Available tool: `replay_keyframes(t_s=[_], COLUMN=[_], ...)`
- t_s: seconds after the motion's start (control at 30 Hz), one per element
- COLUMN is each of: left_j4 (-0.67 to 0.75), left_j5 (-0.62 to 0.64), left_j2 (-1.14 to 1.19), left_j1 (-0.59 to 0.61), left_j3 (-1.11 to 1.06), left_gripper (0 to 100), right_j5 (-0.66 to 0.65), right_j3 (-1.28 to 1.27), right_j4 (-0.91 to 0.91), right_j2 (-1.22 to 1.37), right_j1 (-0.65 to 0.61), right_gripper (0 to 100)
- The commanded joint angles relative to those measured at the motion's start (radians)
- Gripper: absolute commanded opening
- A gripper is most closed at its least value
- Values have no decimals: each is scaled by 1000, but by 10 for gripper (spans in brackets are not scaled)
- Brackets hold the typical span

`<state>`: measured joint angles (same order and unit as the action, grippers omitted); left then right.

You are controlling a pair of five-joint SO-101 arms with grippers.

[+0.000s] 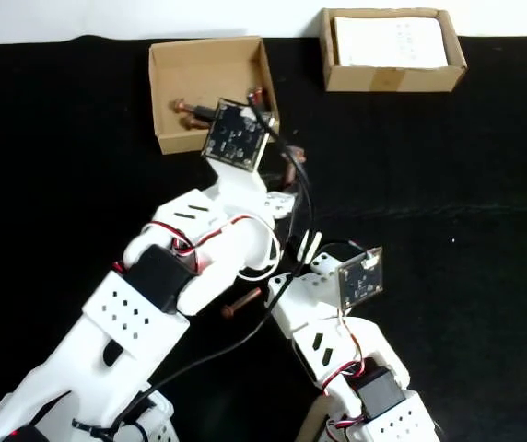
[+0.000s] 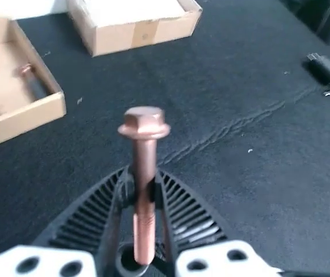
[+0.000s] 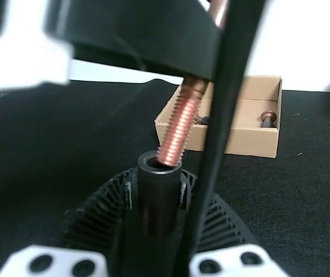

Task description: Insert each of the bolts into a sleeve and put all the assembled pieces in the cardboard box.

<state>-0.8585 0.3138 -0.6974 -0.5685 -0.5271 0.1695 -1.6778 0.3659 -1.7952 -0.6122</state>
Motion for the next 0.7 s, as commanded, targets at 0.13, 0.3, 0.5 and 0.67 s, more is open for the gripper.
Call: replay_keyframes(t_s=[0.13,0.3,0.5,0.67], left_j4=[21,23,17,-15], left_j5=[-2,-2,-2,-5], left_j2=[-25,-25,-28,-31], left_j1=[-2,39,58,53], left_j3=[-45,-54,-58,-51], left_gripper=[10,10,10,10], right_j5=[12,12,12,12], right_j3=[-127,-127,-125,-122], right_j4=[-25,-25,-24,-21], right_j2=[-5,-5,-2,2], right_j1=[-4,-4,-4,24], right_gripper=[8,8,8,8])
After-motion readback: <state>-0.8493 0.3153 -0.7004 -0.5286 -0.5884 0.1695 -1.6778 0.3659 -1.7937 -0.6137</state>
